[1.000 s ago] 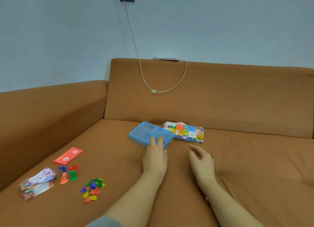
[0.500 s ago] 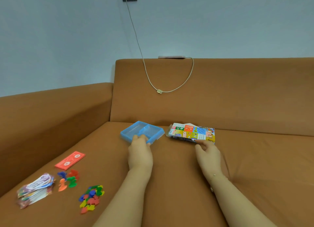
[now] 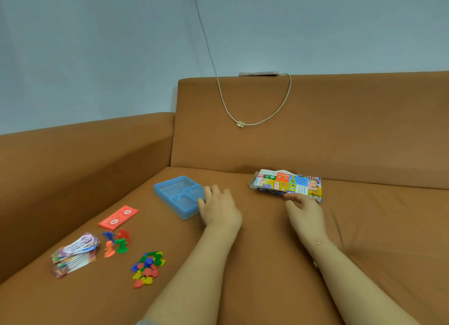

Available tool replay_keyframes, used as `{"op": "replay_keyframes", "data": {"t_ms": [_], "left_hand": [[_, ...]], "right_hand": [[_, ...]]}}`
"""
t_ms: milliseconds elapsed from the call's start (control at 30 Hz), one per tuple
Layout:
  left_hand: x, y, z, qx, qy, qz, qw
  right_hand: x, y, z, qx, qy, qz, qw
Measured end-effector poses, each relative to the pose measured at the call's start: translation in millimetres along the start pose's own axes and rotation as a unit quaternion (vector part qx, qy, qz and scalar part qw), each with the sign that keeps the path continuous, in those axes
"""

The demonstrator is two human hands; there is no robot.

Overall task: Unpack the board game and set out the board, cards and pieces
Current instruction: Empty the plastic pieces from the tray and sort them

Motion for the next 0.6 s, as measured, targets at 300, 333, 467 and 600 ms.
{"op": "replay_keyframes", "data": {"t_ms": [300, 333, 467, 600], "left_hand": [[0.0, 4.0, 31.9, 0.103, -0.011, 0.054, 0.993], [2.8, 3.4, 37.4, 0.119, -0.014, 0.052, 0.991], [12.0, 1.9, 54.5, 0.16, -0.023, 0.037, 0.986], [15.3, 0.0, 56.5, 0.167, -0.017, 0.037, 0.985]], "right_hand": [[-1.7, 0.2, 3.1, 0.005, 0.002, 0.012, 1.0], [-1.7, 0.3, 2.6, 0.004, 0.003, 0.013, 1.0], [-3.6, 1.5, -1.5, -0.001, 0.013, 0.021, 1.0], [-3.5, 2.6, -2.5, 0.007, 0.013, 0.023, 1.0]]}}
Point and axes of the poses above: each hand's wrist, its own y-axis towards the middle knuckle, its own x-axis out of the back of the hand, z = x × y, the point moved 3 cm from there along y, towards the middle knuckle, and after that the axes turned 1 degree about x, right-handed, at the moved point
